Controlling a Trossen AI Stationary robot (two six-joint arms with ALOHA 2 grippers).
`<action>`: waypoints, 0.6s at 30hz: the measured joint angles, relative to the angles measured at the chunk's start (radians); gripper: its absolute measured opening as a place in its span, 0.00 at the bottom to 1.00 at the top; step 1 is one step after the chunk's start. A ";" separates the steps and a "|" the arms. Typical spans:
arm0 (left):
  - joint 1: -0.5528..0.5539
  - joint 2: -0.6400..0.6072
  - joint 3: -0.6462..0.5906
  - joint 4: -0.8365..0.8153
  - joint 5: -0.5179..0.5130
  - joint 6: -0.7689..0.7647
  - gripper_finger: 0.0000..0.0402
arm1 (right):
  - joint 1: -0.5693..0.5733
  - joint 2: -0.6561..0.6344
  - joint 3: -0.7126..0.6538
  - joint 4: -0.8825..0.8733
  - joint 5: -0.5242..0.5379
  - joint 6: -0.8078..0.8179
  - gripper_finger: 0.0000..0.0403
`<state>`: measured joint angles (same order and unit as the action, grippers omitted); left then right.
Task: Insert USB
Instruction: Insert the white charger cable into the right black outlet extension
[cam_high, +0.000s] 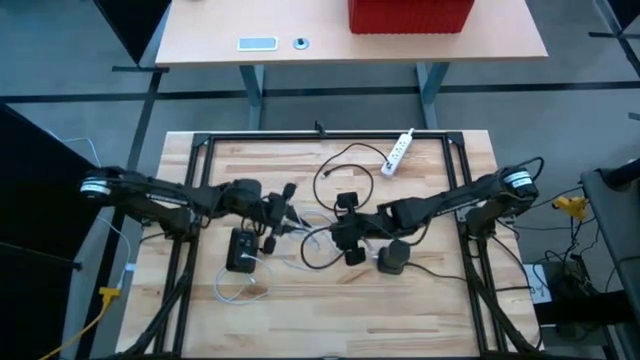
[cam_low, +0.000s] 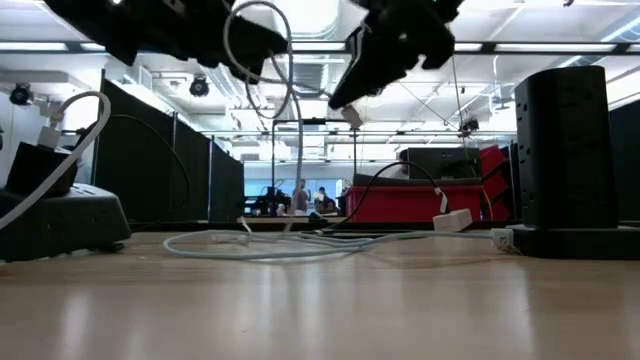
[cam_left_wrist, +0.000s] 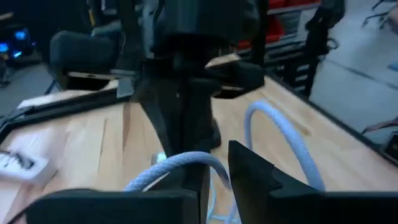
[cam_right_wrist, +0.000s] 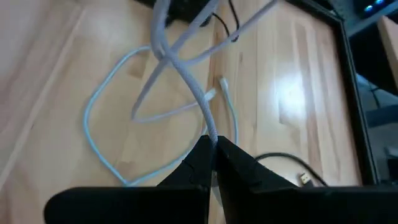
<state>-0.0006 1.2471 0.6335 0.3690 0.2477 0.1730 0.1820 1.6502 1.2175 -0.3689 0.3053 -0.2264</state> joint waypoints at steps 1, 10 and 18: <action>-0.009 -0.001 0.007 -0.022 -0.024 0.000 0.13 | -0.007 0.006 0.000 -0.016 0.000 0.004 0.00; -0.127 -0.178 0.090 -0.267 -0.378 0.163 0.17 | -0.034 0.020 -0.004 -0.176 0.020 0.070 0.00; -0.160 -0.060 -0.002 0.130 -0.053 0.128 0.16 | -0.071 0.020 -0.001 -0.138 0.064 0.070 0.00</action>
<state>-0.1608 1.1871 0.6313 0.4989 0.1942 0.3010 0.1109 1.6703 1.2167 -0.5072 0.3691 -0.1566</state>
